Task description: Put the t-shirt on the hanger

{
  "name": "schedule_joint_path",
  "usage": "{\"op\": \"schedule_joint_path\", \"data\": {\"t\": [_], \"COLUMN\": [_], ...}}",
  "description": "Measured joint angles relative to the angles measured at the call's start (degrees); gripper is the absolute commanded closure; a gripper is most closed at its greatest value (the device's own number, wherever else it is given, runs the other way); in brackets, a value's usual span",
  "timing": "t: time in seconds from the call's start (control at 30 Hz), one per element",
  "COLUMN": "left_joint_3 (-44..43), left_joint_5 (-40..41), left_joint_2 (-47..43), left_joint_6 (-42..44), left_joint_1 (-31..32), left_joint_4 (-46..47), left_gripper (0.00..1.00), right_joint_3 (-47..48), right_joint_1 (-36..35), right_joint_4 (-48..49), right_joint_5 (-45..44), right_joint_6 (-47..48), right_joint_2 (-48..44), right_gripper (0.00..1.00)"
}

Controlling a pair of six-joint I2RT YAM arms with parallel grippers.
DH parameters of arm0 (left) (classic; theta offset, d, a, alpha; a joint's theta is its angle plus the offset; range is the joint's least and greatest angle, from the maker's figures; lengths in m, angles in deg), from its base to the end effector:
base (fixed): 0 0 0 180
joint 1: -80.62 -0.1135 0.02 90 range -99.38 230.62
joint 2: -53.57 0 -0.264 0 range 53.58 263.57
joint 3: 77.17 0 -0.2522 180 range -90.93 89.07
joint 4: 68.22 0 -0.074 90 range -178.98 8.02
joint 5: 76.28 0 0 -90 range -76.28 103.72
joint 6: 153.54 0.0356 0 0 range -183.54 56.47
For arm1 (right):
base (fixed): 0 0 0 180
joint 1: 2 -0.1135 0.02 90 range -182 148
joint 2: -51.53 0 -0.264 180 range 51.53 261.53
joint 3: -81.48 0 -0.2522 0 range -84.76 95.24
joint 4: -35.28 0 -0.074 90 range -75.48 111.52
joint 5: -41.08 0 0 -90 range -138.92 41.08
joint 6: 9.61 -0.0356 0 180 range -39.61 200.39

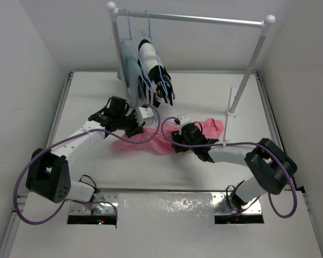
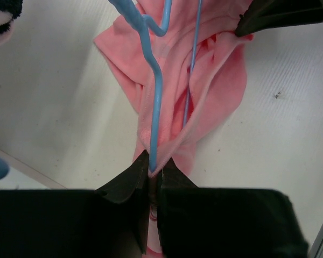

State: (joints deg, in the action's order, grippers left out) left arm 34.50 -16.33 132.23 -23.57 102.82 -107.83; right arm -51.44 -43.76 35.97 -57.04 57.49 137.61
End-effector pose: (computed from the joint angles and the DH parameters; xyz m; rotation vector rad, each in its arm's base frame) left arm 0.2559 -0.1237 0.2469 1.4008 1.8811 -0.4876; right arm 0.2149 0.1852 0.1504 -0.2949 2.2515 0.4518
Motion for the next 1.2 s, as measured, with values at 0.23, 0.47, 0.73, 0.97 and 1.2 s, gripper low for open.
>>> {"op": "schedule_joint_path", "data": {"t": [0.23,0.47,0.73,0.97,1.2], "left_joint_3": [0.0,0.0,0.0,0.1,3.1], "left_joint_5": [0.0,-0.2,-0.7,-4.5,-6.1], "left_joint_2": [0.1,0.4,0.5,0.3,-3.1], "left_joint_6": [0.1,0.0,0.3,8.7,21.4], "left_joint_1": [0.0,0.0,0.0,0.3,1.0], "left_joint_4": [0.0,0.0,-0.2,-3.7,-7.1], "left_gripper": [1.0,1.0,1.0,1.0,1.0], "right_joint_3": [1.0,2.7,2.1,-7.6,-10.8], "right_joint_1": [0.0,0.0,1.8,10.0,12.1], "right_joint_4": [0.6,0.3,-1.9,0.5,0.9], "right_joint_5": [-1.3,-2.4,-3.8,-4.6,-4.7], "right_joint_6": [-0.5,-1.1,-5.0,-10.6,-13.4], "right_joint_2": [3.7,7.1,6.2,-5.4,-14.0], "right_gripper": [0.49,1.0,1.0,1.0,1.0]}}
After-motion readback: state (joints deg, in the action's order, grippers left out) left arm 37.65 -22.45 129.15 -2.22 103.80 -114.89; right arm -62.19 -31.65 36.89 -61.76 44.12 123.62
